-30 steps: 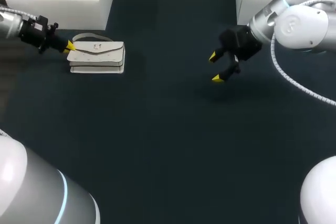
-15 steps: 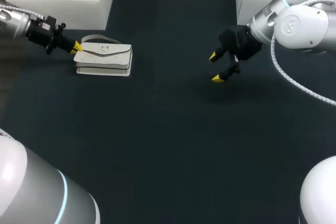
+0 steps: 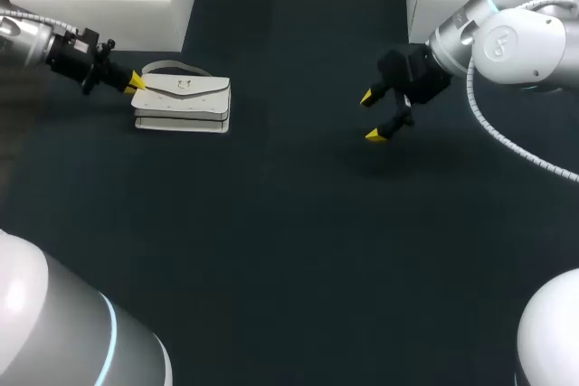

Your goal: Pick up the bag, open it, inspect its contents, close it, and place it on the opposite side

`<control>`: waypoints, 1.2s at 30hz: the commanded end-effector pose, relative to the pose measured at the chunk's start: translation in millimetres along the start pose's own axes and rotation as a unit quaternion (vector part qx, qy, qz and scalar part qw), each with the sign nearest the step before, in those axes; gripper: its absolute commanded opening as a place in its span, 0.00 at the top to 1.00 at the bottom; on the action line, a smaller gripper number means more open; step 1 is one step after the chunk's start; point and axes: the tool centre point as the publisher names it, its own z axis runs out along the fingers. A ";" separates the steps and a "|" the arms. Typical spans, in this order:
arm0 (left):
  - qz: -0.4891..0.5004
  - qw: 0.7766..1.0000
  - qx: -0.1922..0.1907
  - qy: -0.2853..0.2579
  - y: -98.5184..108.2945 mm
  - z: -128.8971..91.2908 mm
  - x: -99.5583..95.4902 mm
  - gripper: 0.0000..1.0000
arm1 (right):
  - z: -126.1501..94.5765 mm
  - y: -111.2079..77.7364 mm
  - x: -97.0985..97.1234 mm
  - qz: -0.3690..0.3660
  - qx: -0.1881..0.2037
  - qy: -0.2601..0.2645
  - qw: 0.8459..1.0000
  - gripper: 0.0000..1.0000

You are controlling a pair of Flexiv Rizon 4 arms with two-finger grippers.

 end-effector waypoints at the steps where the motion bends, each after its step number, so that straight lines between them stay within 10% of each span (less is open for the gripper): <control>1: -0.002 1.000 0.013 0.001 17.6 18.0 8.8 1.00 | 0.7 -0.2 -0.7 0.000 0.000 0.000 1.000 0.00; 28: 0.005 1.000 0.010 0.007 56.7 77.3 45.7 1.00 | 0.7 -0.2 -0.7 0.000 0.000 0.000 1.000 0.00; 31: 0.005 1.000 0.007 0.007 57.9 78.3 45.1 0.62 | 0.7 -0.2 -0.7 0.000 0.000 0.000 1.000 0.00; 36: 0.008 1.000 0.011 -0.003 59.8 64.9 48.3 0.55 | 0.7 -0.2 -0.7 0.000 0.000 0.000 1.000 0.00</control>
